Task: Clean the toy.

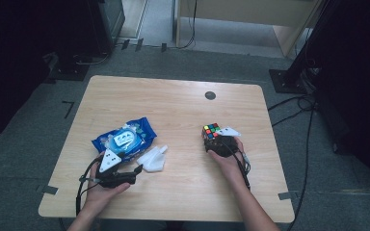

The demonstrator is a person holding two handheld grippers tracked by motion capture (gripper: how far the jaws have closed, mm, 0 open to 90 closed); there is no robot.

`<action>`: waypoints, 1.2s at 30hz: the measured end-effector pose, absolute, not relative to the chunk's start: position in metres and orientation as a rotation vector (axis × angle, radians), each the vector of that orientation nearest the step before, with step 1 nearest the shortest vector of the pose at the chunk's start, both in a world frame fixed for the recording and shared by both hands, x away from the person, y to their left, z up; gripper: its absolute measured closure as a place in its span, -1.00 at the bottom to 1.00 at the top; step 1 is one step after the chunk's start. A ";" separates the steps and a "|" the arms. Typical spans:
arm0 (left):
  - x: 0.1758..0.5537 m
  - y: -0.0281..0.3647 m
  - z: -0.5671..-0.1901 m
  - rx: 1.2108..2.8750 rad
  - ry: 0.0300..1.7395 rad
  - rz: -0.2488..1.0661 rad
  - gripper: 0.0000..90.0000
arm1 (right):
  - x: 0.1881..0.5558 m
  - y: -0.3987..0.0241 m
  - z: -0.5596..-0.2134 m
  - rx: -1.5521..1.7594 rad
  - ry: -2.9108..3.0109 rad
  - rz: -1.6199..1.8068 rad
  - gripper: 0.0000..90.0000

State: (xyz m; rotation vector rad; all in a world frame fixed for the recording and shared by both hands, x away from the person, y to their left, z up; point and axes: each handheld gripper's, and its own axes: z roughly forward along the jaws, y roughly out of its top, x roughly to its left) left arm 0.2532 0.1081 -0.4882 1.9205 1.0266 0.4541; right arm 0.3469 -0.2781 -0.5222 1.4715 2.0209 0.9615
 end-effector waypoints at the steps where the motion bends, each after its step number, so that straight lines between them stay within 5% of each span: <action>1: 0.253 0.108 -0.488 1.920 1.027 0.454 -0.65 | 0.347 -0.278 -0.522 1.469 2.030 0.960 -0.24; 4: 0.253 0.108 -0.488 1.920 1.026 0.454 -0.65 | 0.346 -0.278 -0.522 1.456 2.045 0.975 -0.30; 8: 0.253 0.108 -0.488 1.920 1.024 0.451 -0.65 | 0.344 -0.276 -0.522 1.483 2.052 1.005 -0.70; 15: 0.253 0.108 -0.487 1.922 1.021 0.451 -0.65 | 0.334 -0.278 -0.514 1.496 2.065 0.995 -1.00; 36: 0.250 0.120 -0.476 1.925 1.032 0.469 -0.66 | 0.284 -0.327 -0.478 1.479 2.003 1.056 -1.00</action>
